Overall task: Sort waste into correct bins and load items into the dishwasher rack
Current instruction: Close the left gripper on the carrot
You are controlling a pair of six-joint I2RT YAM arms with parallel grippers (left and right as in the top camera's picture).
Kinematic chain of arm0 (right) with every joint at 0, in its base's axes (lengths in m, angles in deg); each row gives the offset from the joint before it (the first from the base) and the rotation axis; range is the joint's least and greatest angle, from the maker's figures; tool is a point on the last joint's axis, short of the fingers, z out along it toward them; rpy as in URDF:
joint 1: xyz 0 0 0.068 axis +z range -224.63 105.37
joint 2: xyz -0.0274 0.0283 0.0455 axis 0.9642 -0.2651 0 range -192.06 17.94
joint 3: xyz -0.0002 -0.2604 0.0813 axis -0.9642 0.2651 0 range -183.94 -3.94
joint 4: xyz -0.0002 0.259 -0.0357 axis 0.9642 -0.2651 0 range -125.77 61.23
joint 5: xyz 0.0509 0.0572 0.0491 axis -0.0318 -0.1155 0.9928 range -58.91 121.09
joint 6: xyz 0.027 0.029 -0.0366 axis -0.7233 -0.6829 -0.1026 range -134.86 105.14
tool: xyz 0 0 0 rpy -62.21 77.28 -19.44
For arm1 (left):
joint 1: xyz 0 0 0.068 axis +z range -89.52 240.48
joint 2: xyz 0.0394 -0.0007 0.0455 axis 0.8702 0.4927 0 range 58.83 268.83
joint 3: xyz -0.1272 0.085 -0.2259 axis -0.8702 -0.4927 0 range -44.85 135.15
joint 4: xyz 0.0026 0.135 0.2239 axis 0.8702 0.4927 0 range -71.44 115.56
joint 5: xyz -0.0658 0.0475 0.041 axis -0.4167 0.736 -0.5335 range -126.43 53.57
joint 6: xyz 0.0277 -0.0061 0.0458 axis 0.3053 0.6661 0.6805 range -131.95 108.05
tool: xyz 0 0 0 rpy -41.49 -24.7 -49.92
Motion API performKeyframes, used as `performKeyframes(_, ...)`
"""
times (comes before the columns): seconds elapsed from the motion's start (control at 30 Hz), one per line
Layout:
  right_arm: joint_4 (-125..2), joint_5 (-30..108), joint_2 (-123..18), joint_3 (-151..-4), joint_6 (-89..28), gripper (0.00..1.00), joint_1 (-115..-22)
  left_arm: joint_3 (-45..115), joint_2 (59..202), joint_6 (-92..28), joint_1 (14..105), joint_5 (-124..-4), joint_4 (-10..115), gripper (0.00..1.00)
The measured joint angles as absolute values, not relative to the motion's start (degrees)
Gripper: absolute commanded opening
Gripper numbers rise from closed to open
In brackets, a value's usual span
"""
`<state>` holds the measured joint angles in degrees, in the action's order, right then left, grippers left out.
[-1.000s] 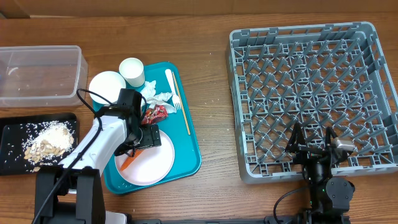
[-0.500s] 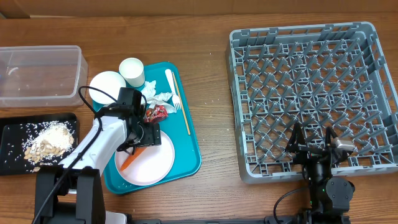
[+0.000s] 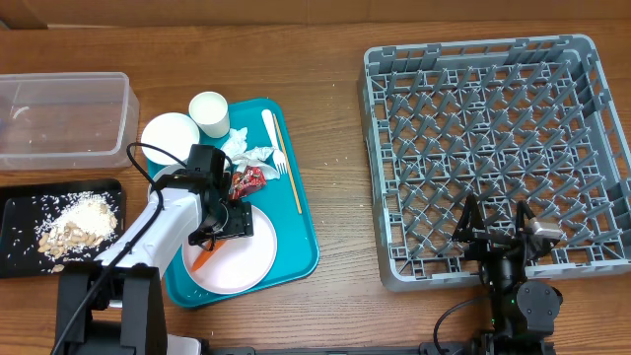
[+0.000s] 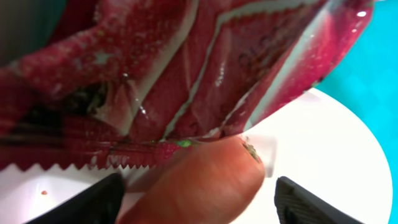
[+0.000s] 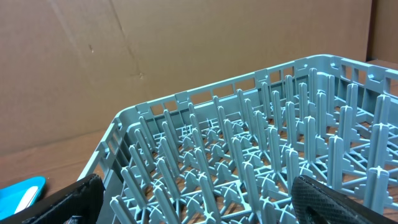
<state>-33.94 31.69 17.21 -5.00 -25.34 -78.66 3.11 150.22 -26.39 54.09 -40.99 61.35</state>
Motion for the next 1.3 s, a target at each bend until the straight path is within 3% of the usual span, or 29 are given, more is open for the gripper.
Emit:
performKeyframes(0.3, -33.9, 31.7, 17.2, -5.0, -25.3, 1.0, -78.7, 3.1, 150.2, -26.3, 54.1, -43.6, 61.2, 0.52)
performKeyframes(0.47, -33.9, 31.7, 17.2, -5.0, -25.3, 1.0, -78.7, 3.1, 150.2, -26.3, 54.1, -45.1, 61.2, 0.46)
performKeyframes(0.57, -33.9, 31.7, 17.2, -5.0, -25.3, 1.0, -78.7, 3.0, 150.2, -26.3, 54.1, -45.4, 61.2, 0.49)
performKeyframes(0.63, -33.9, 31.7, 17.2, -5.0, -25.3, 1.0, -78.7, 3.1, 150.2, -26.4, 54.1, -45.6, 61.5, 0.59)
performKeyframes(0.7, -33.9, 31.7, 17.2, -5.0, -25.3, 1.0, -78.7, 3.1, 150.2, -26.4, 54.1, -46.0, 62.7, 0.63)
performKeyframes(1.3, -33.9, 31.7, 17.2, -5.0, -25.3, 1.0, -78.7, 3.0, 150.2, -26.8, 54.1, -45.1, 68.6, 0.66)
